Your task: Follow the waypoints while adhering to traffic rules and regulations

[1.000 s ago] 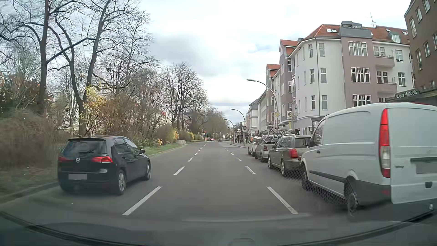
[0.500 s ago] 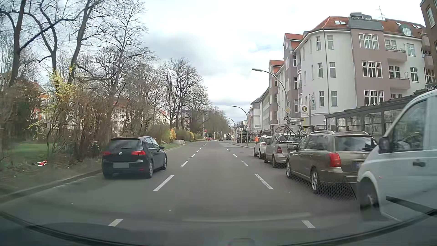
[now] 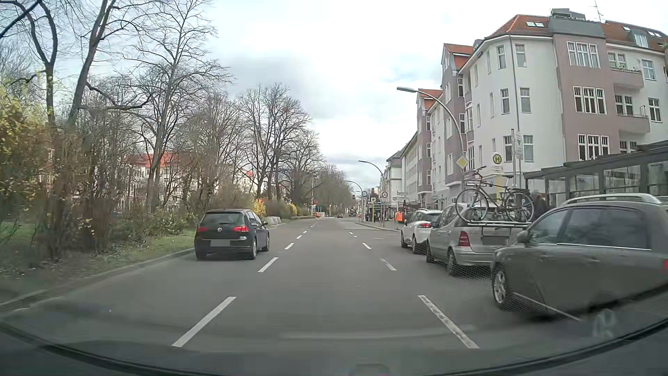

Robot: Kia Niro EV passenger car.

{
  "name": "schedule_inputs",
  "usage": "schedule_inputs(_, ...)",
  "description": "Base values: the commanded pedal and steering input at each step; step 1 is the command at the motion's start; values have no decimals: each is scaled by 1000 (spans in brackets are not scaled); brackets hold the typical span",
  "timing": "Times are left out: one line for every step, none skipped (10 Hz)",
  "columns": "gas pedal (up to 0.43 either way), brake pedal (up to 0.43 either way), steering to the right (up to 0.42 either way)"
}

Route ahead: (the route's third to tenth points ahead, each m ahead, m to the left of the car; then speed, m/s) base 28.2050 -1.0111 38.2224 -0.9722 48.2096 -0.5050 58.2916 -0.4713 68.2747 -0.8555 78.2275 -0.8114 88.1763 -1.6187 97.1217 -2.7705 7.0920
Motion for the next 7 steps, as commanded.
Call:
schedule_inputs(47, 0, -4)
schedule_inputs(47, 0, -4)
schedule_inputs(47, 0, -4)
schedule_inputs(47, 0, -4)
schedule_inputs(47, 0, -4)
schedule_inputs(47, 0, -4)
schedule_inputs(47, 0, -4)
